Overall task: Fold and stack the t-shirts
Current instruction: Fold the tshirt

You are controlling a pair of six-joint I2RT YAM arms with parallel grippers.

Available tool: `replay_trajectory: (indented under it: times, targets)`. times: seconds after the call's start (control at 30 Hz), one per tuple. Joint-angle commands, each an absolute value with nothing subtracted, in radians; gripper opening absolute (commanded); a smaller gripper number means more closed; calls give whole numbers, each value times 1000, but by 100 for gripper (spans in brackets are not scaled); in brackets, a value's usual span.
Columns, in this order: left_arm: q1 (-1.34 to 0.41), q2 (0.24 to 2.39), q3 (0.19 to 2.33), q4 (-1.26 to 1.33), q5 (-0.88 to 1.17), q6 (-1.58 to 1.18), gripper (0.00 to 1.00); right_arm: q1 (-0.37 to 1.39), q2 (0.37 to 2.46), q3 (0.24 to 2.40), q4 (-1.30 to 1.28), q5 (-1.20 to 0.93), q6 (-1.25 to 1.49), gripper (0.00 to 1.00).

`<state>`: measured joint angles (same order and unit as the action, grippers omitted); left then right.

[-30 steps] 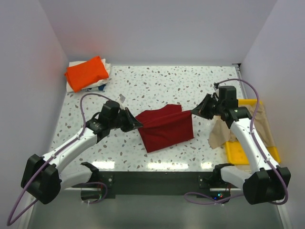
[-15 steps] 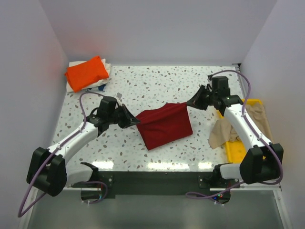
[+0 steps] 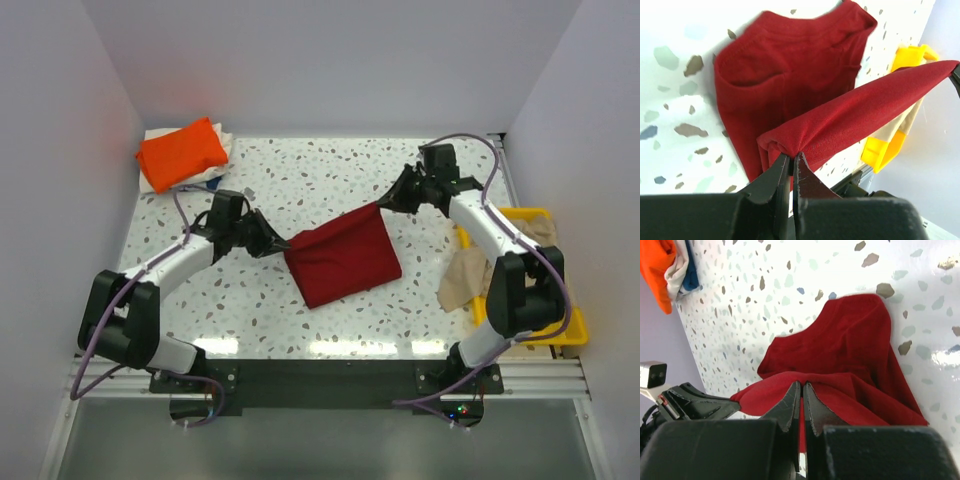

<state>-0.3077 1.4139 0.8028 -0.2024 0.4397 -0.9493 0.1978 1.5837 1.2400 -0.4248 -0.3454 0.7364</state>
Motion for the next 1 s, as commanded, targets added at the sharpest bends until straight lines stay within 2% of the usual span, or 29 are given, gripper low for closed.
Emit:
replay_trajectory:
  times: [0.0,0.27,0.63,0.73,0.77,0.8,0.87,0.9,0.93,0.97]
  targets:
    - [-281,1454,859,-172,451,-916,0,192,1655,1322,-344,-302,744,0]
    - [-250,1532,934,-210,426,-890,0,192,1879,1443,-292,-363,749,0]
    - [-203,1580,939,-204,407,-859,0,192,2017,1532,-218,-416,755,0]
    - [-175,1586,946,-204,403,-838,0,190,2043,1551,-161,-449,747,20]
    - [-166,1582,946,-196,399,-831,0,192,2068,1584,-155,-460,718,35]
    - [-154,1580,943,-190,391,-827,4,190,2085,1607,-169,-478,701,41]
    - [-117,1578,948,-173,390,-824,26,190,2100,1666,-230,-462,646,57]
    - [-109,1577,953,-173,391,-819,37,192,2092,1670,-239,-440,631,61]
    - [-100,1574,968,-181,384,-813,55,192,2083,1666,-244,-436,609,65]
    - [-97,1560,976,-199,371,-802,61,192,2053,1661,-258,-430,595,66]
